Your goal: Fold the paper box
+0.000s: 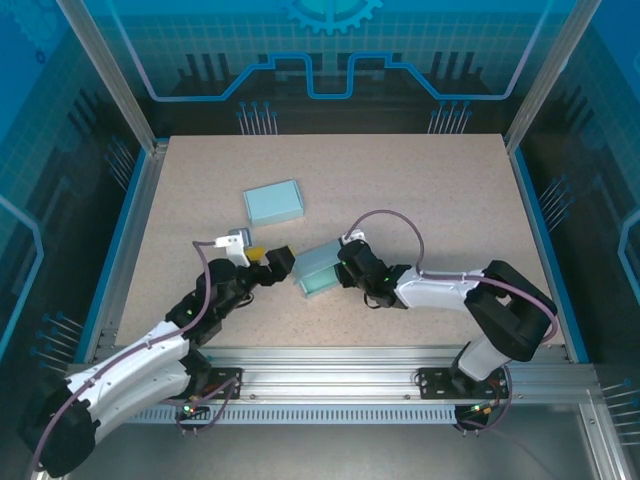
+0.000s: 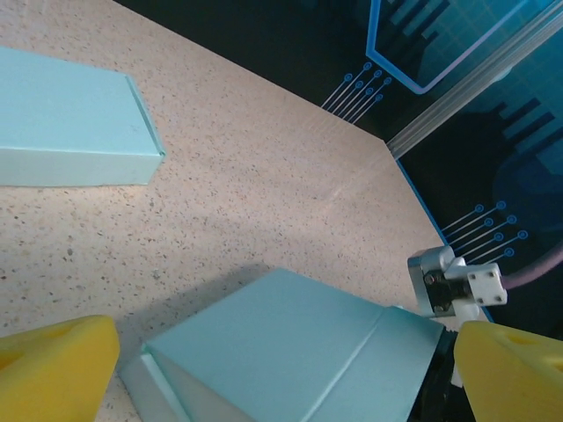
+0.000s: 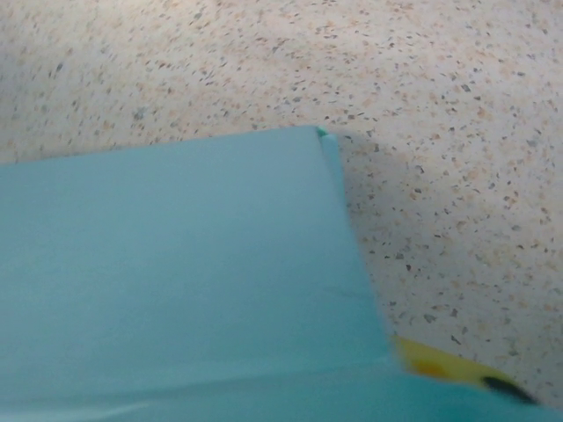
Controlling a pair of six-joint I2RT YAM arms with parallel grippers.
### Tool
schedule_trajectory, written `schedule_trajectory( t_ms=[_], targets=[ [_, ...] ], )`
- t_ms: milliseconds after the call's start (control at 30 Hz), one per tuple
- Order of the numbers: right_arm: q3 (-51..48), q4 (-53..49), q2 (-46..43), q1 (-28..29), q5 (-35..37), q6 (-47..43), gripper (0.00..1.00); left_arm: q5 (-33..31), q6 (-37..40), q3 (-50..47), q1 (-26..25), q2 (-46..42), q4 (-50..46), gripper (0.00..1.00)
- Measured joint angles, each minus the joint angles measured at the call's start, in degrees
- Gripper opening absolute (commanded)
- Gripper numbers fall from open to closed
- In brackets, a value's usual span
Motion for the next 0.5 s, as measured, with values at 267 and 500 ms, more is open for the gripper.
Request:
schedule_trajectory(
  t_ms=[267, 500],
  targets=[
    [-0.39, -4.37, -3.43, 0.72, 0.09, -0.55, 0.78, -2.84, -6.12, 2.47, 0.09, 3.28, -1.36, 0.99],
    [-0.39, -12.07, -9.03, 3.10, -0.13, -1.33, 1.00, -3.45, -9.57, 6.86, 0.68, 4.02, -7.89, 0.99]
  ],
)
